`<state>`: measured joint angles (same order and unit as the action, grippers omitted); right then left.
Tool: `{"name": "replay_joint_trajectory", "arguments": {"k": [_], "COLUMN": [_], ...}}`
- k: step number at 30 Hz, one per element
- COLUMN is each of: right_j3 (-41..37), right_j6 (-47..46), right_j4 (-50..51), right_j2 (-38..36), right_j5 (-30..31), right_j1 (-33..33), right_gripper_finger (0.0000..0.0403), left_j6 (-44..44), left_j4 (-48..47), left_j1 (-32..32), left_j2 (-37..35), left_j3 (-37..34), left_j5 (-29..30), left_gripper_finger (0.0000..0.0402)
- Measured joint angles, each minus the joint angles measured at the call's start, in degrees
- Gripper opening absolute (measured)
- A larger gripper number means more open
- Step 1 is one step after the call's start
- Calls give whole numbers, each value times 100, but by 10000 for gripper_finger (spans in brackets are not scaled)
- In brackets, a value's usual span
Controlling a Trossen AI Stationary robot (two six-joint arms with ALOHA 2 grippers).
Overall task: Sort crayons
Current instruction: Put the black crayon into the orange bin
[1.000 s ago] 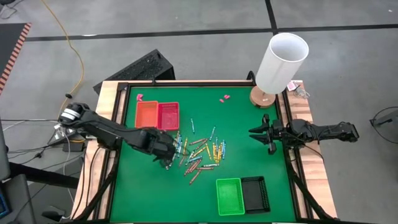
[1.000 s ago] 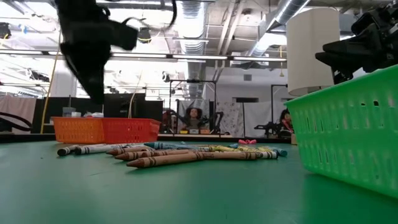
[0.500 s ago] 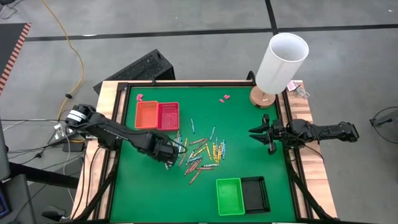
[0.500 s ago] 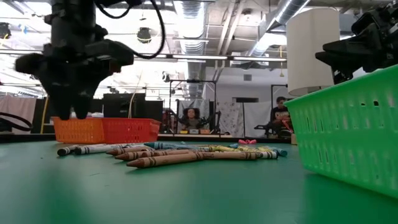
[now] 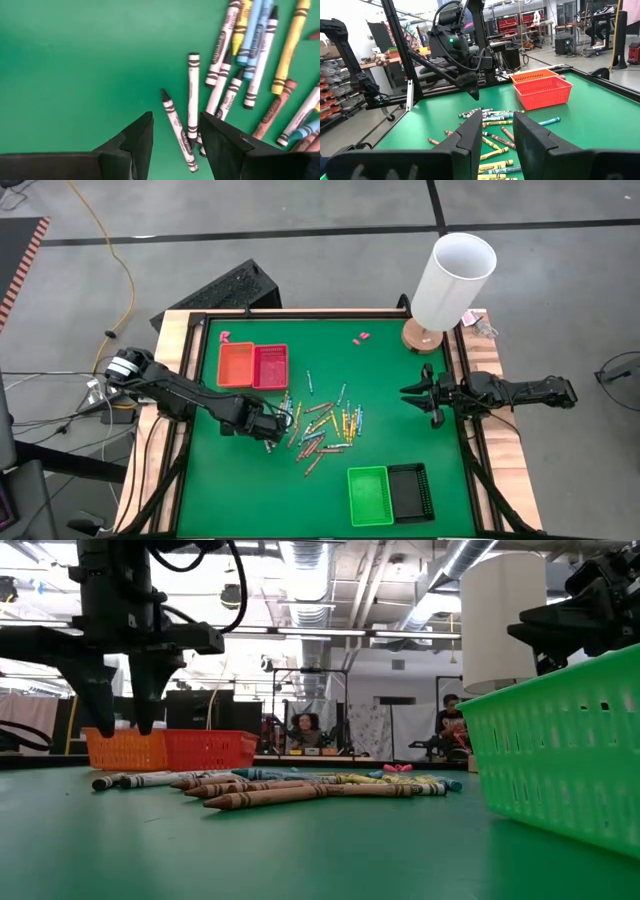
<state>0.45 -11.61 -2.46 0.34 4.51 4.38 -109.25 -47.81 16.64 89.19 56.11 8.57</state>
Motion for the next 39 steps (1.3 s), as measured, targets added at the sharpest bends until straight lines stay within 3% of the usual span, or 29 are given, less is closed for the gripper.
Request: {"name": "replay_joint_trajectory", "arguments": {"k": [4,12,30,34,39], "right_j3": [0,0,0,0,0], "right_j6": [1,1,1,1,1], "right_j4": [4,11,24,24,27], "right_j2": [2,2,1,-1,1], "right_j5": [-8,-6,-4,-4,-4], "right_j1": [0,0,0,0,0], "right_gripper_finger": [123,123,123,123,123], "left_j6": [-518,-559,-1206,-1326,-1324], "left_j4": [26,907,1646,1648,1642], "left_j1": [77,72,72,72,62], "left_j2": [0,0,-11,-11,-11], "left_j3": [-139,-449,-1008,-1026,-1026], "left_j5": [-42,-92,-401,-381,-333], "left_gripper_finger": [149,149,147,132,82]}}
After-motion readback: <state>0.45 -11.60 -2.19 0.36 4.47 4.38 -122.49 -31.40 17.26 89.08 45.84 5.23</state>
